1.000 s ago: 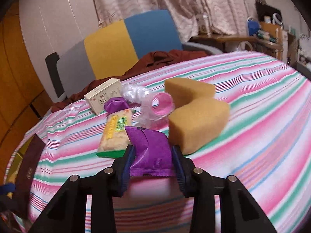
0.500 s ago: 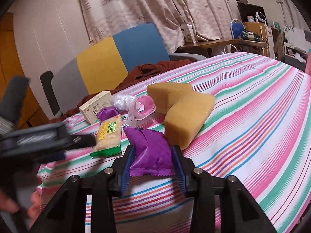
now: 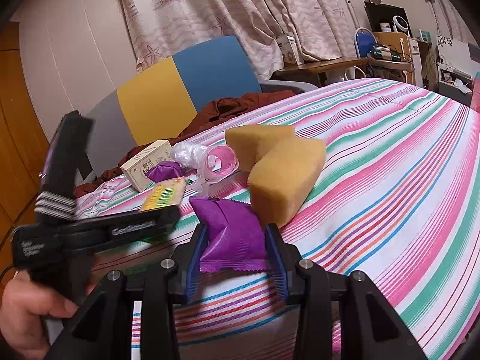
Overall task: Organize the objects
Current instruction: 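Grasp the purple packet with the right tool while the left tool grasps the WEIDAN cracker packet, then carry both packets to the gold tray and open both tools to drop them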
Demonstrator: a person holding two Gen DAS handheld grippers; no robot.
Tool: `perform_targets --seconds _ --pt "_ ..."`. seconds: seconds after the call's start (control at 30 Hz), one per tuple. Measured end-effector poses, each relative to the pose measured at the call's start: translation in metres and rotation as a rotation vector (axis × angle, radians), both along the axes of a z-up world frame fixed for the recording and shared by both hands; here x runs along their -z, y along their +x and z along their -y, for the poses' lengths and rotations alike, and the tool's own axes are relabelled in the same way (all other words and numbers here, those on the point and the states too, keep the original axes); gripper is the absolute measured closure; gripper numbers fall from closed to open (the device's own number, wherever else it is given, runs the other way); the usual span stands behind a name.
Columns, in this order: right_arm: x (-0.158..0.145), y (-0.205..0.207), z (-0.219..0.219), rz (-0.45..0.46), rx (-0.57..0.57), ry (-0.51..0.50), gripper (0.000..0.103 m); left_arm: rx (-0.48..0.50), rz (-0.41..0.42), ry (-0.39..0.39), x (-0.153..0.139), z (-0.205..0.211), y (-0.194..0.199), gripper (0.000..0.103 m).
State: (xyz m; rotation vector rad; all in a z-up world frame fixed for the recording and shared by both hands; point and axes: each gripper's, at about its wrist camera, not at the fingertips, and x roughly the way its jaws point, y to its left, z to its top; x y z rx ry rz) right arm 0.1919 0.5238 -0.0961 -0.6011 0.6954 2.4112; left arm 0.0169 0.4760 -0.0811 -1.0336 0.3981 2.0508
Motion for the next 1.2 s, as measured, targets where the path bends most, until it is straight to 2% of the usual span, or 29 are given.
perform_targets --seconds 0.1,0.3,0.6,0.83,0.97,1.2 --pt "0.000 -0.001 0.000 0.004 0.000 0.002 0.063 -0.039 0.030 0.051 -0.001 0.022 -0.006 0.054" --pt "-0.001 -0.004 0.002 0.030 -0.003 0.018 0.063 -0.003 -0.029 0.030 0.000 0.049 0.016 0.054" --pt "-0.008 -0.004 0.016 0.046 -0.006 0.069 0.064 -0.033 -0.023 0.082 0.003 0.091 0.030 0.054" --pt "-0.014 -0.006 0.044 0.014 -0.058 0.015 0.064 -0.064 -0.040 0.101 -0.002 0.134 0.046 0.054" --pt "-0.015 -0.014 0.060 0.007 -0.106 -0.030 0.064 -0.111 0.007 0.158 -0.012 0.171 0.049 0.054" --pt "-0.026 -0.037 0.099 -0.006 -0.219 -0.049 0.064 -0.193 0.004 0.244 -0.046 0.223 0.039 0.054"
